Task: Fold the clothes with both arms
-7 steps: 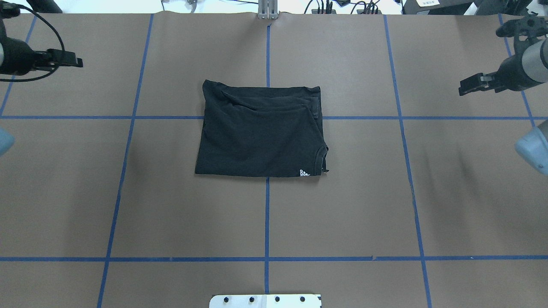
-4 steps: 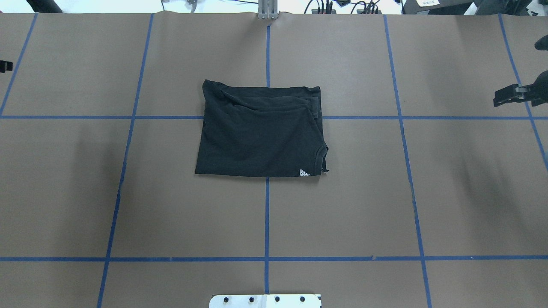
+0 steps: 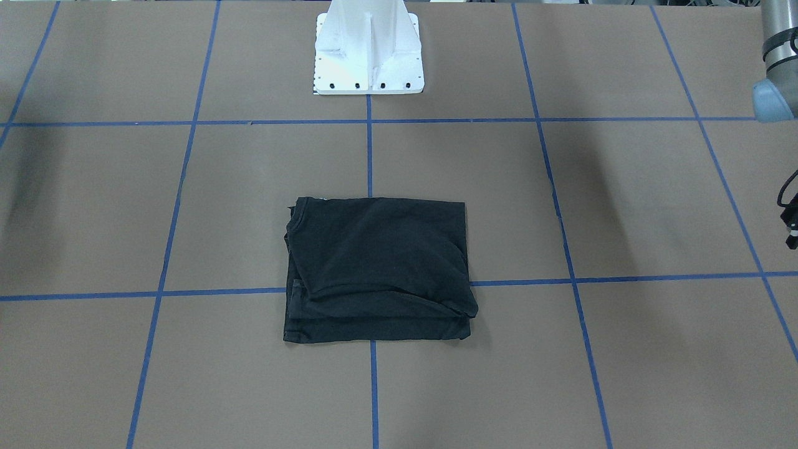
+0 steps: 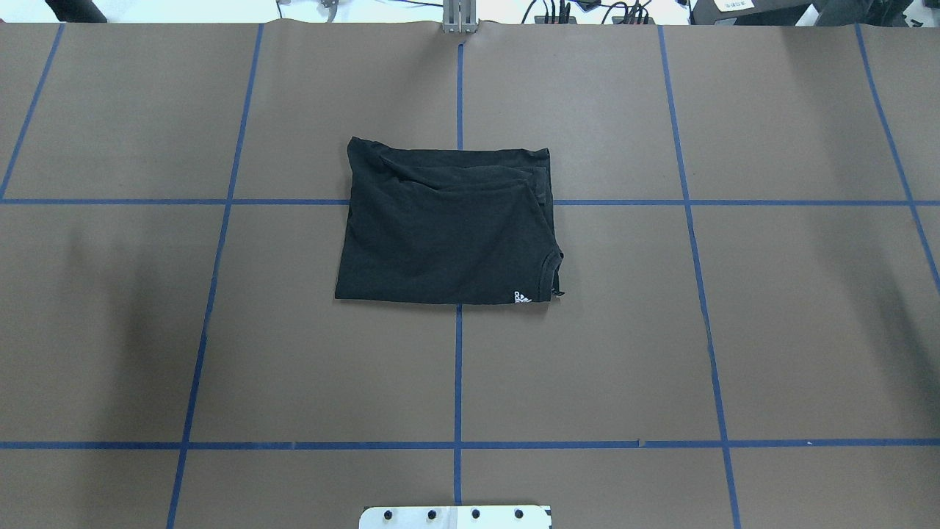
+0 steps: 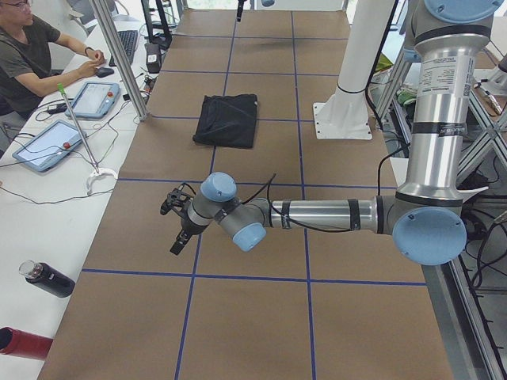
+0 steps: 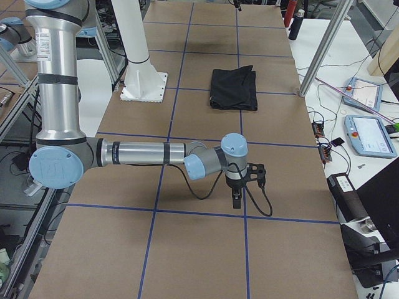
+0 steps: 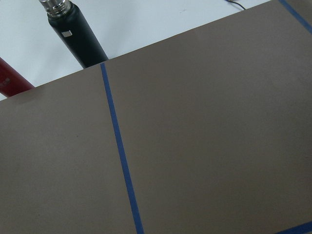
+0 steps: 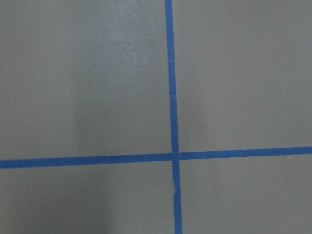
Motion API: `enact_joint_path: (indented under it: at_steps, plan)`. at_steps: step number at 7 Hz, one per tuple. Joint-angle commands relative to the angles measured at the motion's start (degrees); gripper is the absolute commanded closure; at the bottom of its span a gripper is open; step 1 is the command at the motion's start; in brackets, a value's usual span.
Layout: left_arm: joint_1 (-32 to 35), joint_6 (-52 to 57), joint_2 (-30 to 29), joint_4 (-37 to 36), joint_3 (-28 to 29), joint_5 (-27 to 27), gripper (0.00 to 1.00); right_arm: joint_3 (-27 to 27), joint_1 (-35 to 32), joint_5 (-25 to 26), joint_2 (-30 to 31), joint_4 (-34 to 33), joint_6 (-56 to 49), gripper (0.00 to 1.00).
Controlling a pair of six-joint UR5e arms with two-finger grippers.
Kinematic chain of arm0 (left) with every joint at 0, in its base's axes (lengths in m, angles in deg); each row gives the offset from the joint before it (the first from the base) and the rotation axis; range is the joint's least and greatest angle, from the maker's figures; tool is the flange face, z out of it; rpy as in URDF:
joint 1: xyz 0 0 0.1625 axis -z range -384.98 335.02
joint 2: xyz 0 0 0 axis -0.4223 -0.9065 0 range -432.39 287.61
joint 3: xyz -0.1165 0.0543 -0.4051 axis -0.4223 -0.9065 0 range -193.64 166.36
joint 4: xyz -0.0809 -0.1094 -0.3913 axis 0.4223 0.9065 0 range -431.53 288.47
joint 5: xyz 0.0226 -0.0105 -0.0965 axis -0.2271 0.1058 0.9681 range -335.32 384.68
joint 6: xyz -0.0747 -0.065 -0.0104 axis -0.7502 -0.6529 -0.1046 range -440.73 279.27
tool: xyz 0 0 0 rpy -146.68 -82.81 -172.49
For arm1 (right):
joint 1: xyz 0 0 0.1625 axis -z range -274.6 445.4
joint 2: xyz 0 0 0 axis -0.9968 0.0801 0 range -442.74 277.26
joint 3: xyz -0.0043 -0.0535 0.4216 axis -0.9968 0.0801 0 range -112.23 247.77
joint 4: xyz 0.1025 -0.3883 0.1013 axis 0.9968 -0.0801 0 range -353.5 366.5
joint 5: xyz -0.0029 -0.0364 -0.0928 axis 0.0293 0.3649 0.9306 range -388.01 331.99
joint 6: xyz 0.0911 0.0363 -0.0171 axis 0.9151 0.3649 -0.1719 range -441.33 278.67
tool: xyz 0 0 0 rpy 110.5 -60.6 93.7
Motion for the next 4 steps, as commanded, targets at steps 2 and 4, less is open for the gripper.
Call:
enact_joint_path:
  at_steps: [2,4]
  plan:
    - [4.33,15.95,0.65,-14.78,-2.06,4.68,0.00,3.41,-7.62,-5.55,0.17,-6.78,-11.89,0.00]
    - [6.19,25.68,0.74,-32.08,-8.28,4.68,0.00,2.79,-12.02,-9.78,0.08,-16.70,-20.86,0.00]
